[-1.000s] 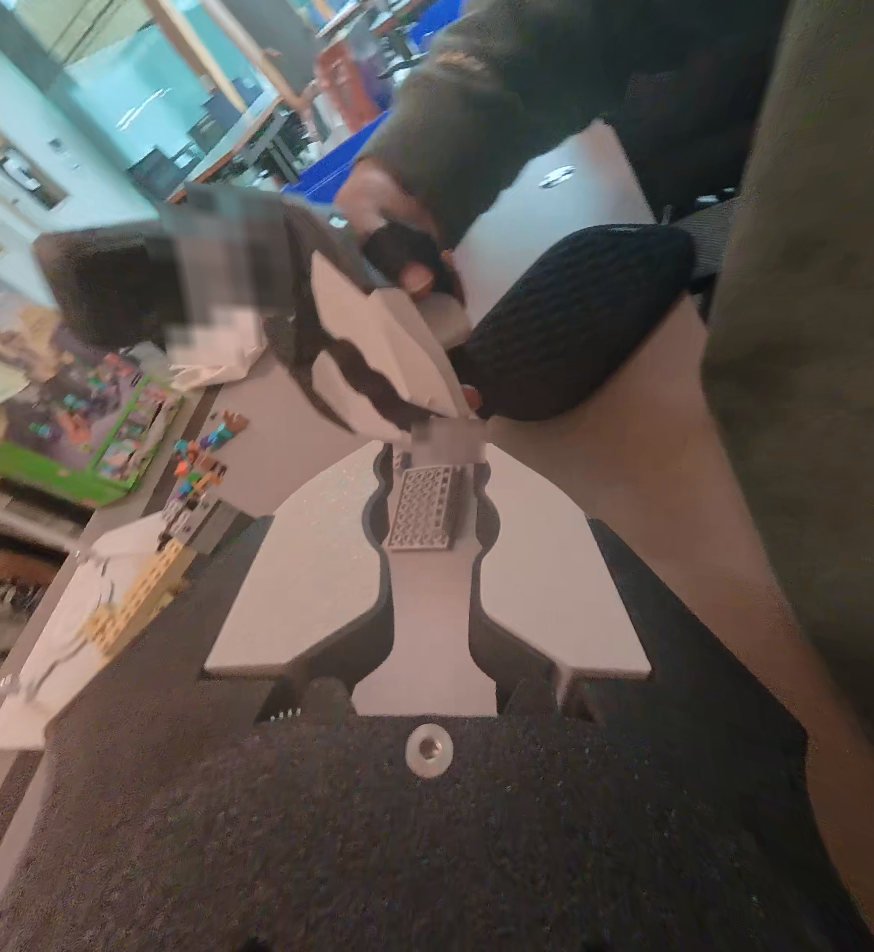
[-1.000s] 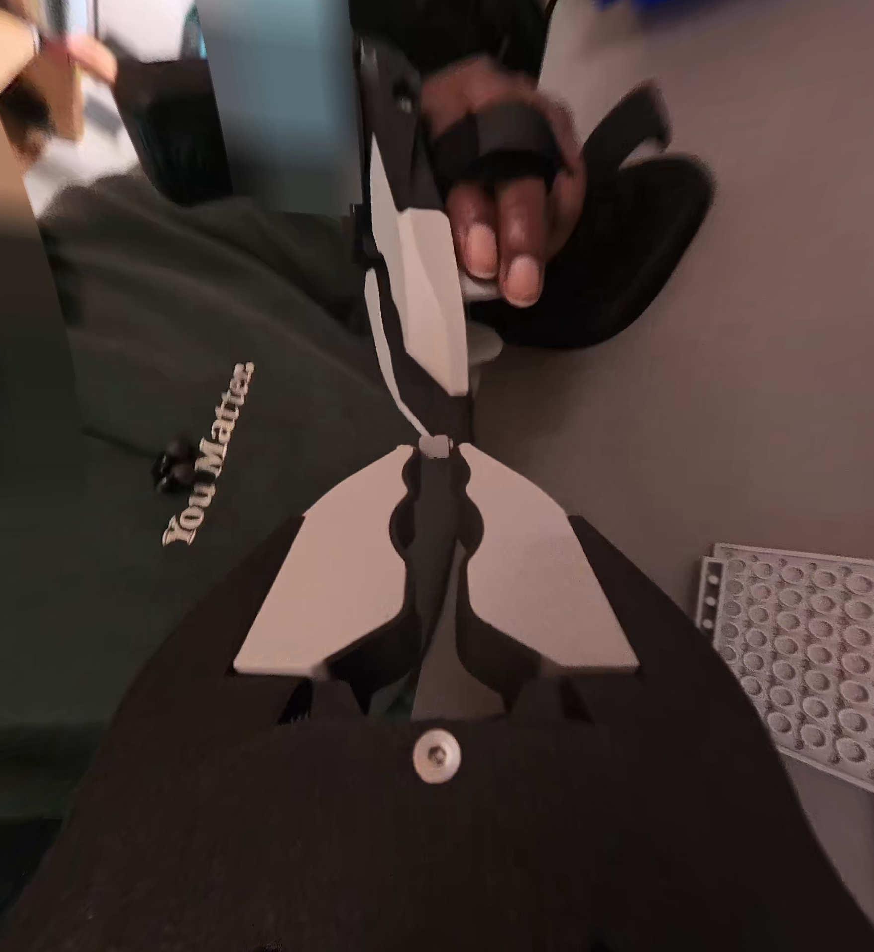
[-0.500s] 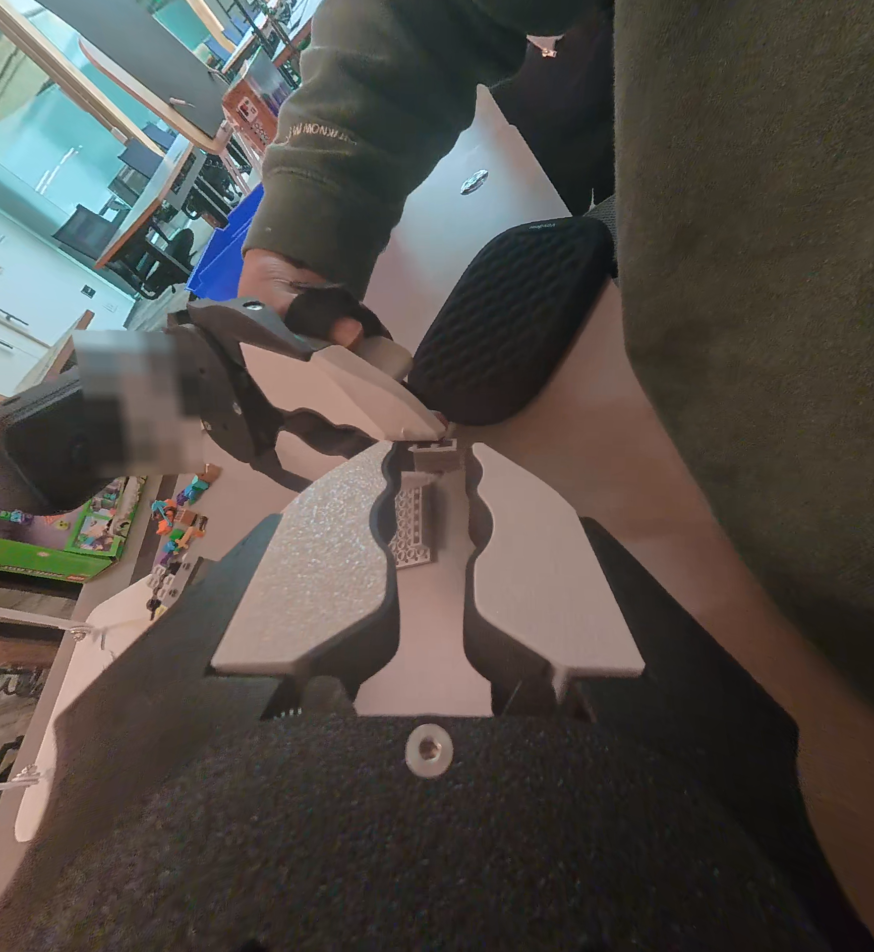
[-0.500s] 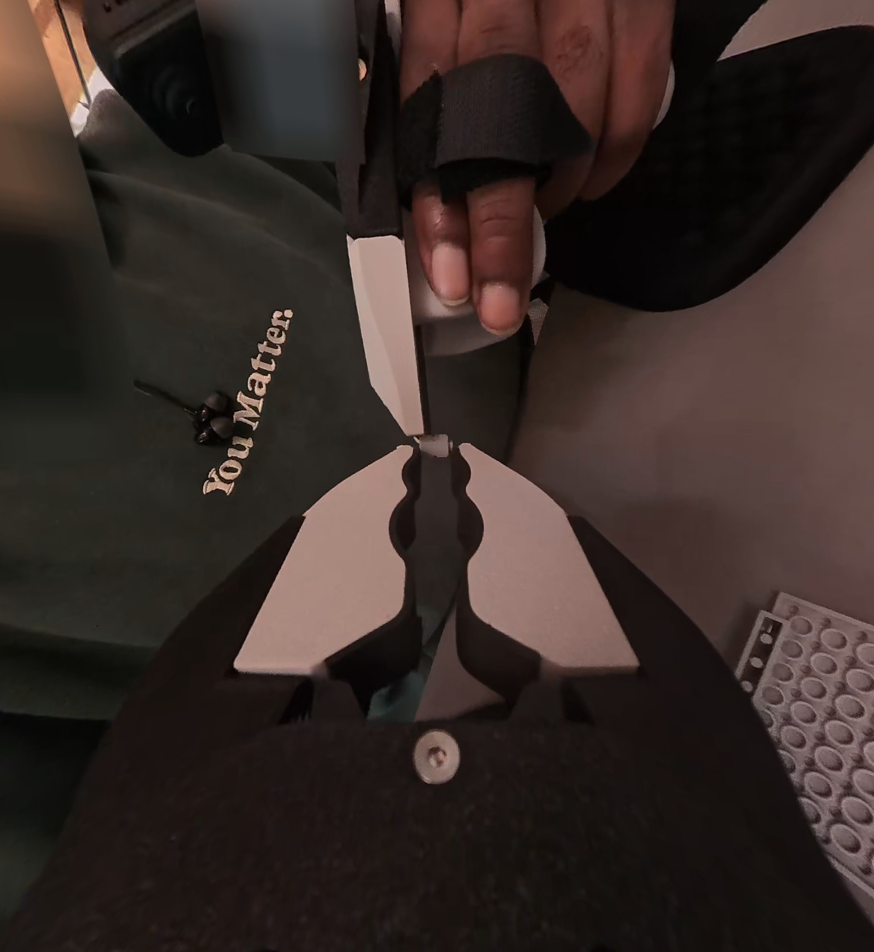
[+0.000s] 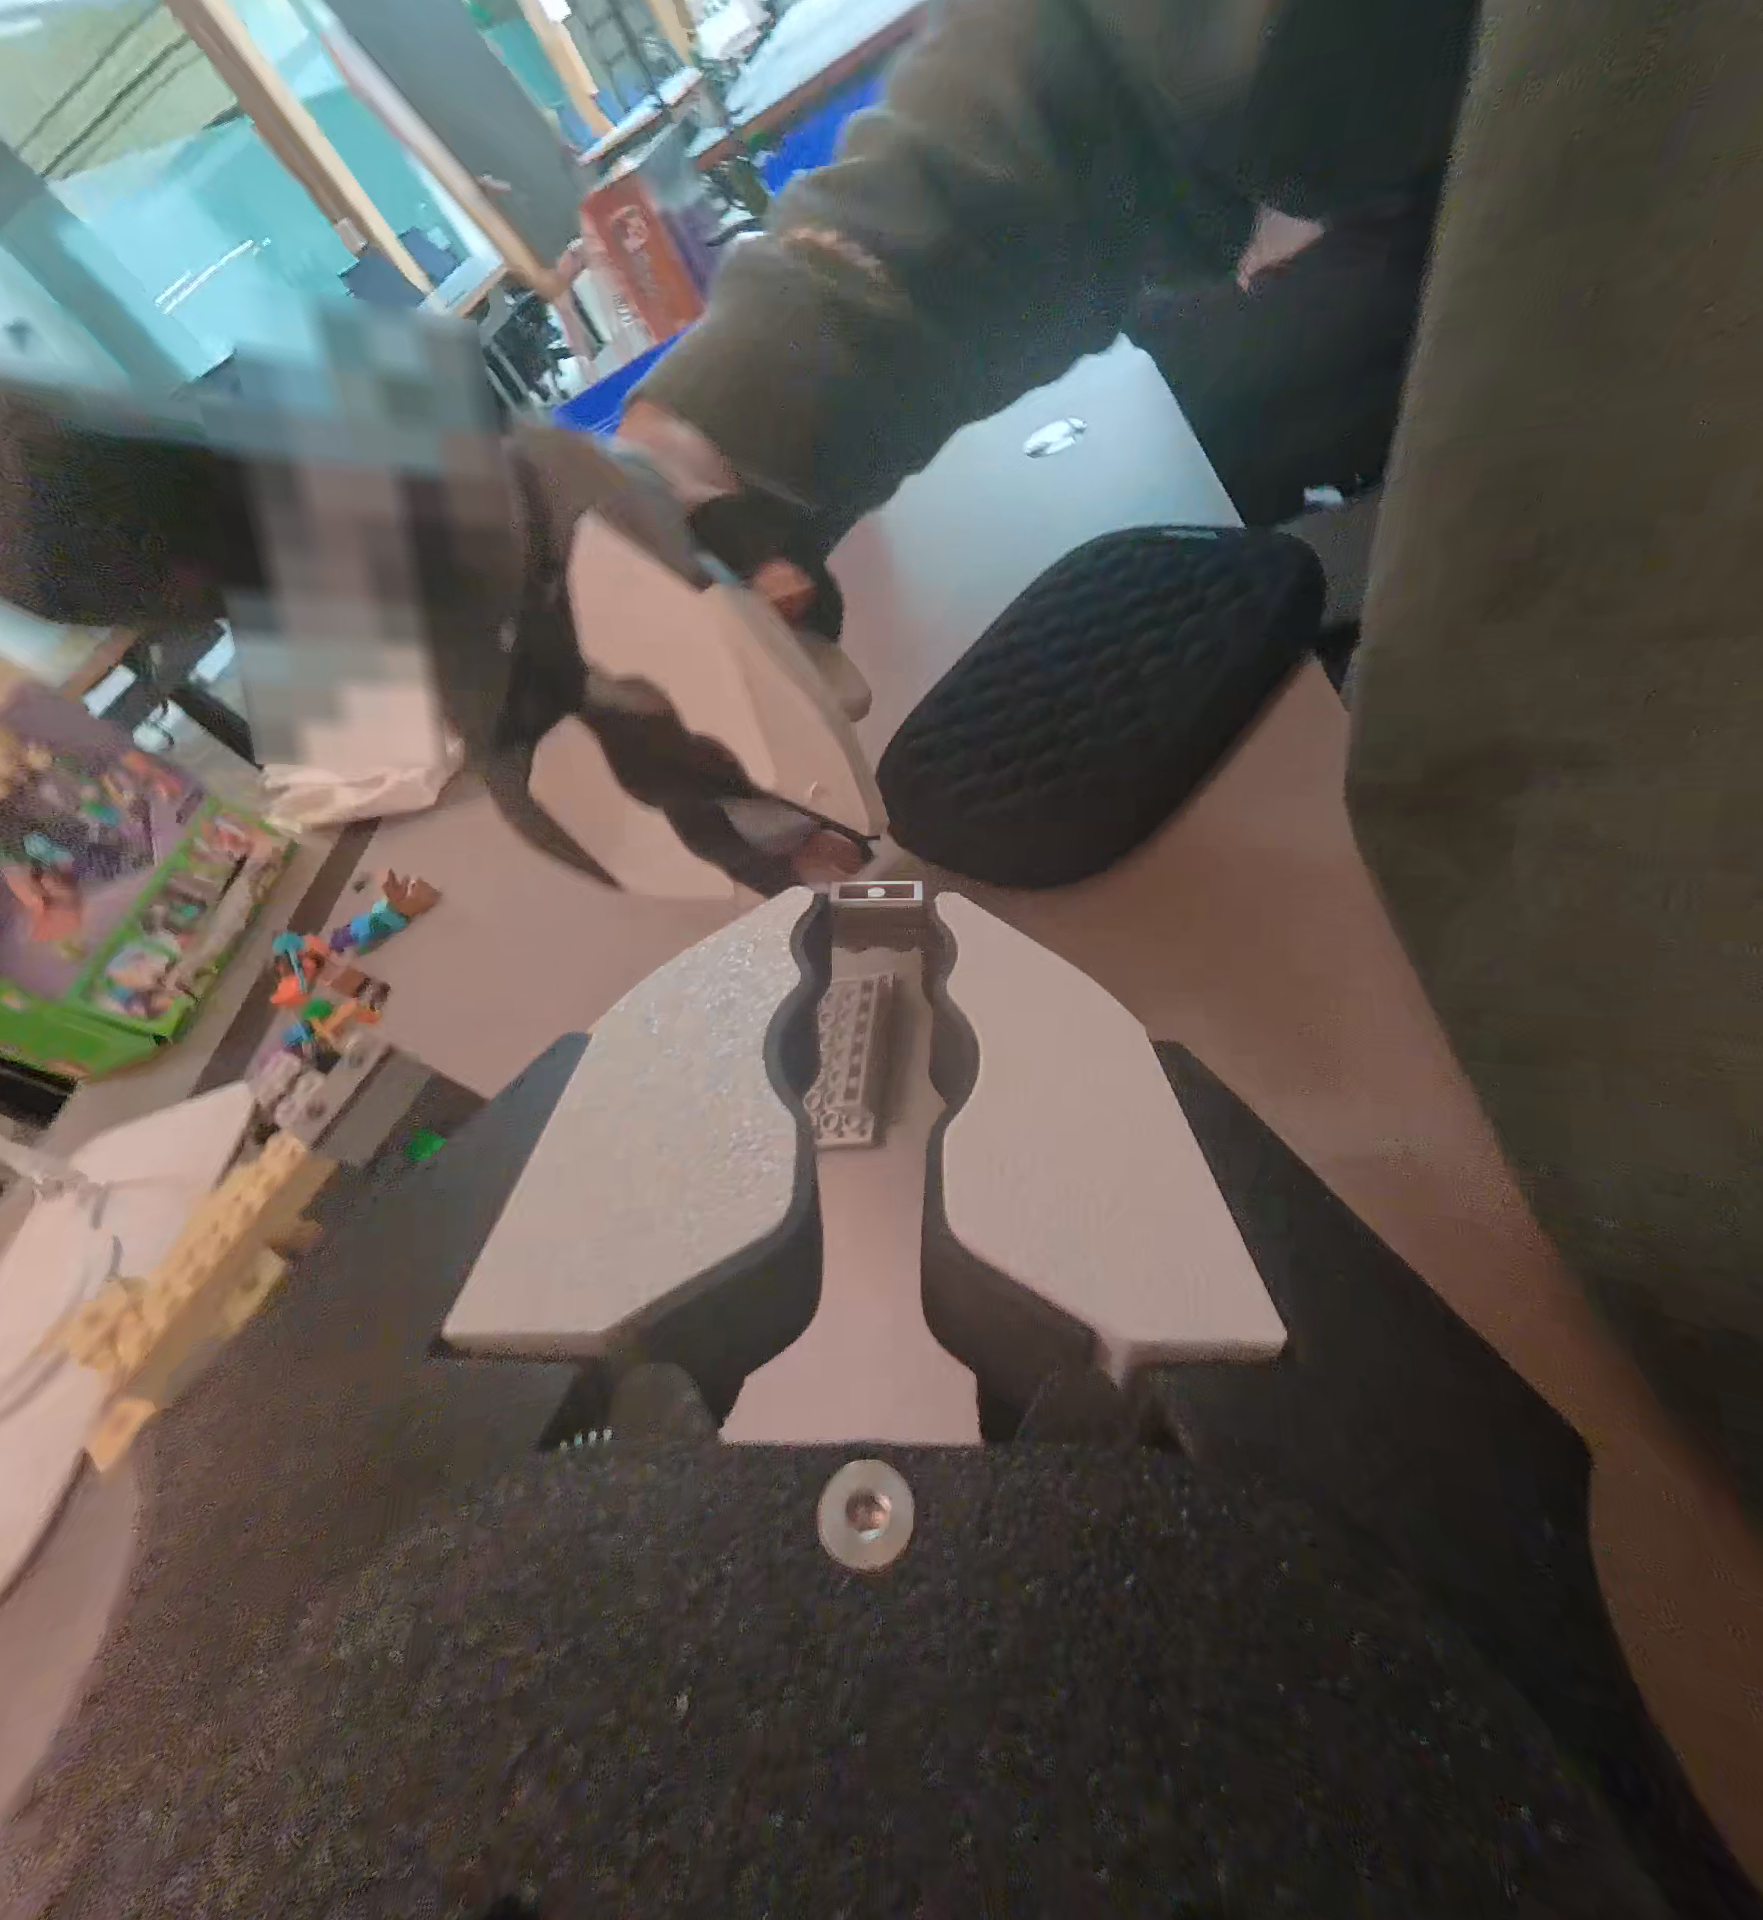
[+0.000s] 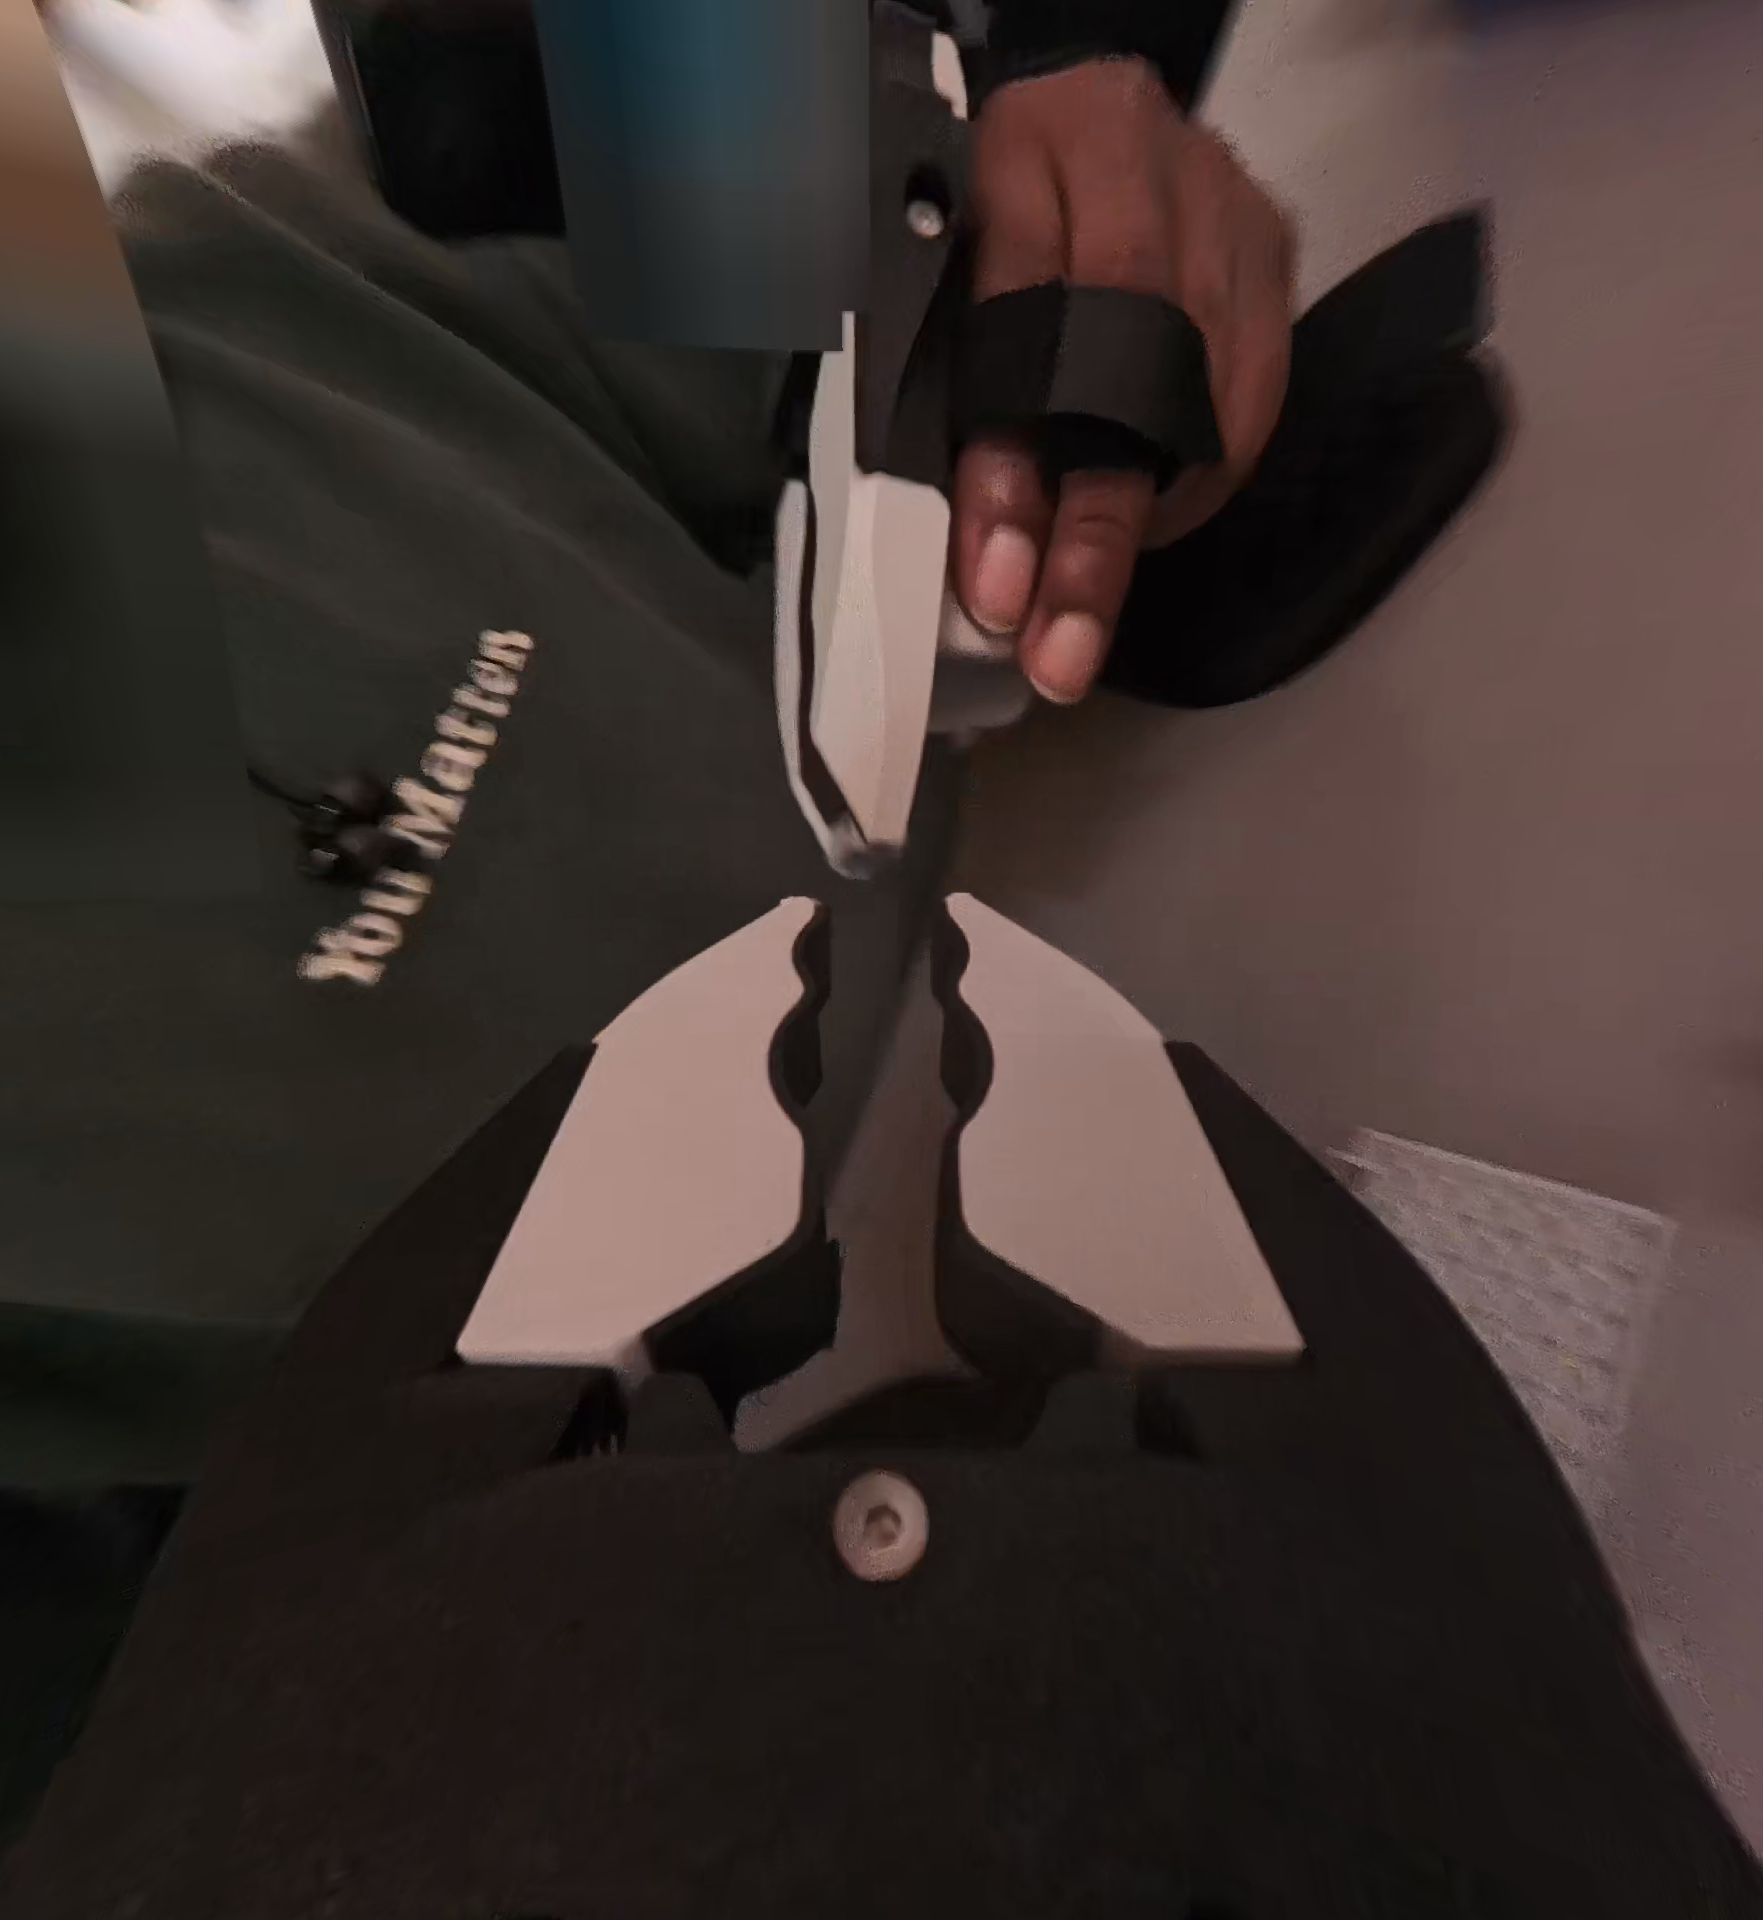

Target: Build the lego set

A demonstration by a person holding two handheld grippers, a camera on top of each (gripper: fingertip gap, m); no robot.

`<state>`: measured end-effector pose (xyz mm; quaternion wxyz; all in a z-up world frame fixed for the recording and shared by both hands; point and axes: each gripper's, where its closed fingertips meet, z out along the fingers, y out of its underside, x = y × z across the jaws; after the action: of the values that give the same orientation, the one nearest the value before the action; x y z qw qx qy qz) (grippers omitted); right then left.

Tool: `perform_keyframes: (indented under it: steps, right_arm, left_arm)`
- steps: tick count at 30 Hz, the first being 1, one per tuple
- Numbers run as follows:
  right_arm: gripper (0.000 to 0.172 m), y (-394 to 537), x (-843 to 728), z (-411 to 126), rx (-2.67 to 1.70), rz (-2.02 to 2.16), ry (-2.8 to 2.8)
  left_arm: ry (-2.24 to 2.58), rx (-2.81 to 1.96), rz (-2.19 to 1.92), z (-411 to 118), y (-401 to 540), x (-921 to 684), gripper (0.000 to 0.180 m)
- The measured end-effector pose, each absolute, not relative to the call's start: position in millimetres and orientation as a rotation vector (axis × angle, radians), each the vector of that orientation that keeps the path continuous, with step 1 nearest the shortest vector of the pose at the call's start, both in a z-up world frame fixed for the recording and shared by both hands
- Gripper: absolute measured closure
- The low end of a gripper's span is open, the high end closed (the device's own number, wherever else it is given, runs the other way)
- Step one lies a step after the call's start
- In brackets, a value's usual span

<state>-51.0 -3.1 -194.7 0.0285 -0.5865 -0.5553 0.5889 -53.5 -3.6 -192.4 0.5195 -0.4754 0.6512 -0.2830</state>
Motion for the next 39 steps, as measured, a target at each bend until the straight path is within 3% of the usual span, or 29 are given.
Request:
perform_keyframes:
  steps: [6,9,13,23,39]
  right_arm:
    - [0.133,56.8,-6.8,-258.3,-1.849,0.835,-1.743]
    - [0.123,62.2,4.2,-288.7,-1.882,0.597,-1.747]
    - [0.117,62.4,-0.1,-304.1,-1.920,0.551,-1.731]
    - [0.122,65.2,-10.5,-307.2,-1.926,0.563,-1.821]
    - [0.122,53.3,-27.6,-270.7,-1.811,0.851,-1.500]
  left_arm:
    - [1.428,-1.316,-0.822,-206.3,24.0,-62.5,0.165]
    - [1.424,-1.341,-0.868,-211.7,29.8,-59.7,0.165]
    - [1.446,-1.361,-0.883,-219.1,36.6,-54.5,0.164]
    - [1.485,-1.416,-0.903,-231.4,39.9,-52.5,0.165]
    - [1.505,-1.456,-0.871,-236.3,37.4,-47.4,0.165]
